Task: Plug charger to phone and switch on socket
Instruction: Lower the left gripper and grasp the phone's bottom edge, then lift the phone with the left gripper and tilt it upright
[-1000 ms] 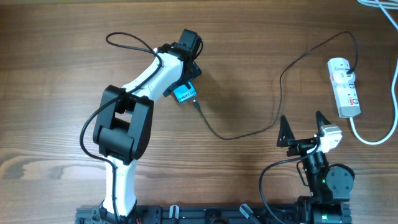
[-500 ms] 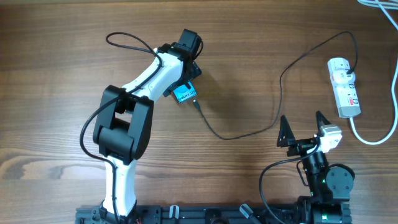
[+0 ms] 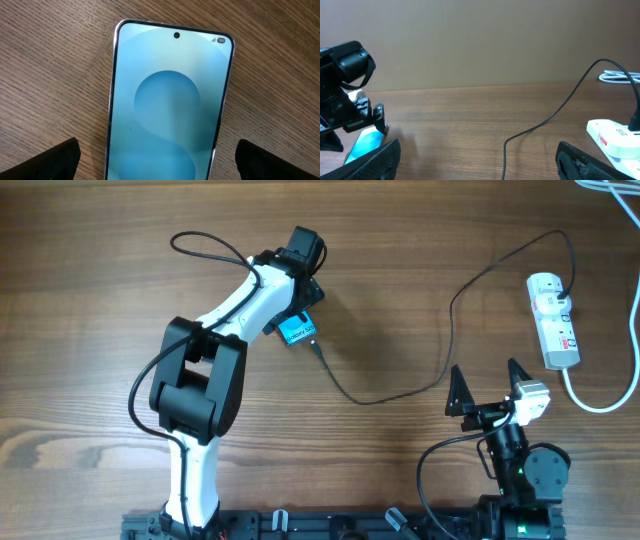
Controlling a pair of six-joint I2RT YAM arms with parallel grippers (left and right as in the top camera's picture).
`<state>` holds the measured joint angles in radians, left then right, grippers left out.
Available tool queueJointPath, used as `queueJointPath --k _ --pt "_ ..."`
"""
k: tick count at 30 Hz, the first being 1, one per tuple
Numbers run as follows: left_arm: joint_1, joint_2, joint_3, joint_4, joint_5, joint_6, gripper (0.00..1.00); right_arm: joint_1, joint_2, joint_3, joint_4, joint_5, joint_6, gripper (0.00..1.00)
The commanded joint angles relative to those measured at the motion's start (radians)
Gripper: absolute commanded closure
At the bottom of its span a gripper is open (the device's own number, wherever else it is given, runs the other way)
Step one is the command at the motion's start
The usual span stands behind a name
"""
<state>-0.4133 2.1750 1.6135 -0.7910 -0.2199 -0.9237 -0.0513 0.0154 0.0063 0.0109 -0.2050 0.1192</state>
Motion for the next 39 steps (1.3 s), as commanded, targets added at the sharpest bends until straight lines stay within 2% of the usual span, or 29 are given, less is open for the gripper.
queueJointPath --k 1,3,5,7,9,11,13,15,18,20,25,28,33,36,39 --pt "-0.003 0.017 0.006 -0.023 -0.013 0.006 0.00 -0.004 -0.005 -0.001 0.003 0.002 0.013 0.00" --pt "-0.004 0.020 -0.002 -0.007 -0.011 0.023 0.00 -0.004 -0.005 -0.001 0.003 0.002 0.013 0.00" --pt "0.001 0.021 -0.012 0.033 0.003 0.100 0.07 -0.004 -0.005 -0.001 0.003 0.002 0.013 0.00" --pt "0.021 0.021 -0.012 0.050 0.006 0.102 0.16 -0.004 -0.005 -0.001 0.003 0.002 0.013 0.00" --pt "0.043 0.024 -0.017 0.061 0.014 0.102 0.15 -0.004 -0.005 -0.001 0.003 0.002 0.013 0.00" --pt "0.039 0.025 -0.064 0.084 0.006 0.101 0.03 -0.004 -0.005 -0.001 0.003 0.002 0.013 0.00" --pt "0.035 0.025 -0.124 0.166 0.004 0.101 0.02 -0.004 -0.005 -0.001 0.003 0.002 0.013 0.00" --pt "0.034 0.025 -0.156 0.190 0.025 0.101 0.06 -0.004 -0.005 -0.001 0.003 0.002 0.013 0.00" --pt "0.027 0.024 -0.158 0.138 0.083 0.102 0.10 -0.004 -0.005 -0.001 0.003 0.002 0.013 0.00" --pt "0.011 0.024 -0.158 0.038 0.124 0.102 0.12 -0.004 -0.005 -0.001 0.003 0.002 0.013 0.00" --pt "0.003 0.024 -0.158 -0.179 0.294 0.139 0.11 -0.004 -0.005 -0.001 0.003 0.002 0.013 0.00" --pt "0.005 0.024 -0.158 -0.197 0.239 0.139 0.00 -0.004 -0.005 -0.001 0.003 0.002 0.013 0.00" --pt "0.034 0.024 -0.158 -0.022 0.014 0.138 0.00 -0.004 -0.005 -0.001 0.003 0.002 0.013 0.00" --pt "0.034 0.024 -0.158 0.014 0.012 0.139 0.00 -0.004 -0.005 -0.001 0.003 0.002 0.013 0.00" --pt "0.036 0.024 -0.158 0.040 -0.056 0.138 0.00 -0.004 -0.005 -0.001 0.003 0.002 0.013 0.00"
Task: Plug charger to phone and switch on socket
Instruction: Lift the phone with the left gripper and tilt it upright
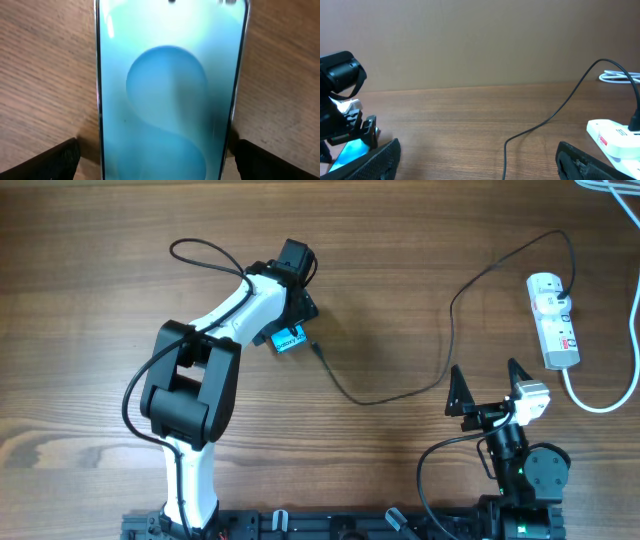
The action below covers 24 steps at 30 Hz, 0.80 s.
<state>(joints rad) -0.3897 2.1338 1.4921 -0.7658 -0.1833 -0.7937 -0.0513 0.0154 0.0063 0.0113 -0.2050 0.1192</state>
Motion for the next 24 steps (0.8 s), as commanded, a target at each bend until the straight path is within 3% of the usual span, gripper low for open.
queueJointPath --k 1,3,7,10,13,16,21,23,24 --pt "0.017 0.066 -0.036 0.029 -0.099 0.009 0.00 -0.004 -0.005 -0.001 0.003 0.002 0.013 0.00" --pt "0.023 0.066 -0.037 0.029 -0.095 0.009 0.01 -0.004 -0.005 -0.001 0.003 0.002 0.013 0.00" --pt "0.025 0.066 -0.037 -0.010 -0.009 0.009 0.15 -0.004 -0.005 -0.001 0.003 0.002 0.013 0.00" --pt "0.028 0.066 -0.037 -0.073 0.089 0.010 0.15 -0.004 -0.005 -0.001 0.003 0.002 0.013 0.00" --pt "0.028 0.066 -0.037 -0.148 0.116 0.062 0.18 -0.004 -0.005 -0.001 0.003 0.002 0.013 0.00" --pt "0.033 0.066 -0.037 -0.204 0.119 0.062 0.14 -0.004 -0.005 -0.001 0.003 0.002 0.013 0.00" --pt "0.135 0.066 -0.036 -0.074 0.138 0.062 0.03 -0.004 -0.005 -0.001 0.003 0.002 0.013 0.00" --pt "0.167 0.066 -0.036 -0.001 0.138 0.062 0.05 -0.004 -0.005 -0.001 0.003 0.002 0.013 0.00" --pt "0.175 0.066 -0.036 0.020 0.138 0.074 0.12 -0.004 -0.005 -0.001 0.003 0.002 0.013 0.00"
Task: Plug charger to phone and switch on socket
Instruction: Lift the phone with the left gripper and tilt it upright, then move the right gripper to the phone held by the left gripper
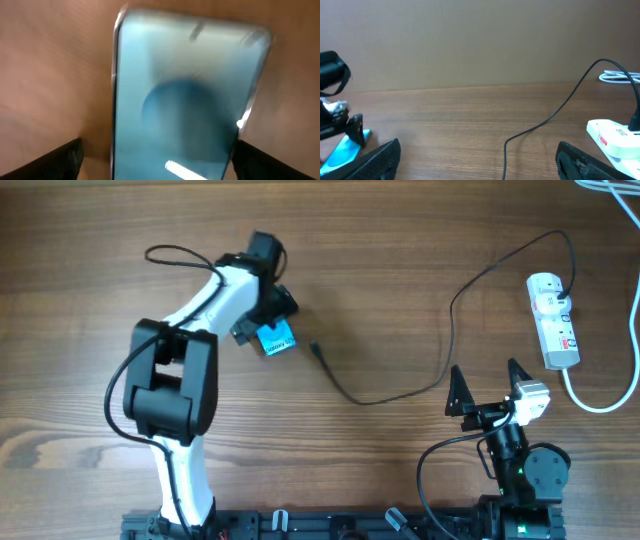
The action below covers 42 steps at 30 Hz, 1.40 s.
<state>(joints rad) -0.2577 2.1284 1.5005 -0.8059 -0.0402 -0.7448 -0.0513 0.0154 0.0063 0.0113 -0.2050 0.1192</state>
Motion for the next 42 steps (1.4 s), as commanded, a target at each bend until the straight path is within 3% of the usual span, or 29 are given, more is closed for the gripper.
queueJointPath --k 1,7,11,13,16,17,23,33,36,38,42 --pt "0.044 0.071 -0.045 0.065 -0.005 0.045 0.16 -0.004 -0.005 -0.001 0.003 0.002 0.013 0.00" --pt "0.035 0.071 -0.045 -0.099 0.000 0.088 0.20 -0.004 -0.005 -0.001 0.003 0.002 0.013 0.00" --pt "0.035 0.071 -0.045 -0.167 0.145 0.226 0.20 -0.004 -0.005 -0.001 0.003 0.002 0.013 0.00" --pt "0.035 0.071 -0.045 -0.197 0.148 0.236 0.19 -0.004 -0.005 -0.001 0.003 0.002 0.013 0.00" --pt "0.038 0.071 -0.045 -0.150 0.114 0.236 0.01 -0.004 -0.005 -0.001 0.003 0.002 0.013 0.00" --pt "0.040 0.071 -0.045 -0.117 0.085 0.214 0.00 -0.004 -0.005 -0.001 0.003 0.002 0.013 0.00" --pt "0.042 0.071 -0.045 -0.037 -0.006 0.086 0.00 -0.004 -0.005 -0.001 0.003 0.002 0.013 0.00" --pt "0.039 0.071 -0.076 0.007 -0.006 0.082 0.00 -0.004 -0.005 -0.001 0.010 0.002 0.013 0.00" --pt "0.043 0.071 -0.076 0.026 -0.006 0.085 0.00 -0.004 -0.005 -0.001 0.029 -0.096 0.086 0.00" --pt "0.045 0.071 -0.076 0.032 -0.006 0.085 0.02 -0.004 -0.003 -0.001 0.023 -0.278 0.097 0.00" --pt "0.043 0.071 -0.076 0.005 -0.006 0.082 0.00 -0.004 0.046 0.048 -0.013 -0.332 0.158 0.00"
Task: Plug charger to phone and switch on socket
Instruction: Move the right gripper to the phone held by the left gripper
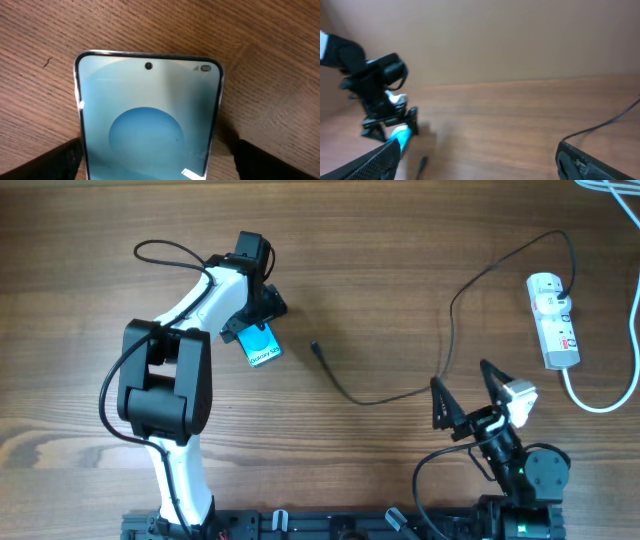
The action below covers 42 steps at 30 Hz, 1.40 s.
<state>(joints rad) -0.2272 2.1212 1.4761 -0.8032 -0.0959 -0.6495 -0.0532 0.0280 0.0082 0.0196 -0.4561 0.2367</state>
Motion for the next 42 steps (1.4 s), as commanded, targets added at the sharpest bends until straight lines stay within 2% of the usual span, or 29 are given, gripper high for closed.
queueJointPath --k 1,2,4,5,8,10,13,14,16,18,19,21,23,24,26,28,30,33,37,39,42 --pt "0.013 0.078 -0.052 -0.002 0.050 -0.013 0.00 -0.002 0.072 0.087 -0.042 -0.081 0.021 0.00" --pt "0.013 0.078 -0.052 -0.002 0.050 -0.014 0.00 -0.002 0.121 0.131 -0.059 -0.082 0.008 0.00" --pt "0.011 0.078 -0.052 -0.007 0.067 -0.013 0.15 -0.002 0.273 0.299 -0.127 -0.158 -0.003 0.00" --pt "0.010 0.078 -0.052 -0.012 0.082 -0.013 0.15 -0.002 0.359 0.413 -0.197 -0.195 -0.035 0.00" --pt "0.003 0.078 -0.052 -0.015 0.095 0.014 0.14 -0.002 0.661 0.824 -0.564 -0.204 -0.194 0.00" --pt "-0.004 0.078 -0.052 -0.015 0.095 0.018 0.13 -0.002 0.809 0.991 -0.666 -0.212 -0.174 0.00" --pt "-0.011 0.078 -0.052 -0.023 0.111 0.019 0.18 -0.002 0.920 1.026 -0.689 -0.249 0.035 0.00" --pt "-0.014 0.078 -0.052 -0.028 0.114 0.016 0.18 -0.002 0.972 1.024 -0.704 -0.321 0.051 0.00" --pt "-0.016 0.078 -0.052 -0.021 0.114 0.016 0.00 0.002 1.055 1.024 -0.759 -0.344 0.042 0.01" --pt "-0.016 0.079 -0.052 -0.018 0.114 0.016 0.00 0.030 1.115 1.024 -0.782 -0.354 -0.042 0.01" --pt "-0.016 0.078 -0.052 -0.019 0.114 0.016 0.03 0.056 1.150 1.024 -0.784 -0.354 -0.079 0.01" --pt "-0.019 0.078 -0.052 -0.020 0.114 0.017 0.18 0.118 1.223 1.024 -0.776 -0.346 -0.084 0.01" --pt "-0.020 0.078 -0.052 -0.019 0.130 0.050 0.18 0.163 1.284 1.024 -0.758 -0.346 -0.083 0.00" --pt "-0.020 0.078 -0.052 -0.019 0.164 0.122 0.20 0.204 1.341 1.024 -0.740 -0.346 -0.080 0.00" --pt "-0.020 0.078 -0.052 -0.020 0.185 0.179 0.27 0.264 1.417 1.024 -0.707 -0.346 -0.080 0.00" --pt "-0.020 0.078 -0.052 -0.026 0.201 0.206 0.30 0.345 1.521 1.024 -0.638 -0.347 -0.076 0.00" --pt "-0.020 0.078 -0.052 -0.039 0.209 0.235 0.30 0.412 1.607 1.024 -0.569 -0.347 -0.074 0.00" --pt "-0.019 0.078 -0.052 -0.055 0.219 0.282 0.30 0.494 1.747 1.024 -0.414 -0.347 0.030 0.00" --pt "-0.019 0.078 -0.052 -0.073 0.375 0.386 0.29 0.582 1.902 1.024 -0.223 -0.375 0.062 0.00" --pt "-0.019 0.078 -0.052 -0.090 0.412 0.389 0.28 0.612 1.949 1.024 -0.151 -0.412 0.064 0.00" --pt "-0.019 0.078 -0.052 -0.126 0.492 0.442 0.27 0.625 1.981 1.024 -0.067 -0.405 0.147 0.00"
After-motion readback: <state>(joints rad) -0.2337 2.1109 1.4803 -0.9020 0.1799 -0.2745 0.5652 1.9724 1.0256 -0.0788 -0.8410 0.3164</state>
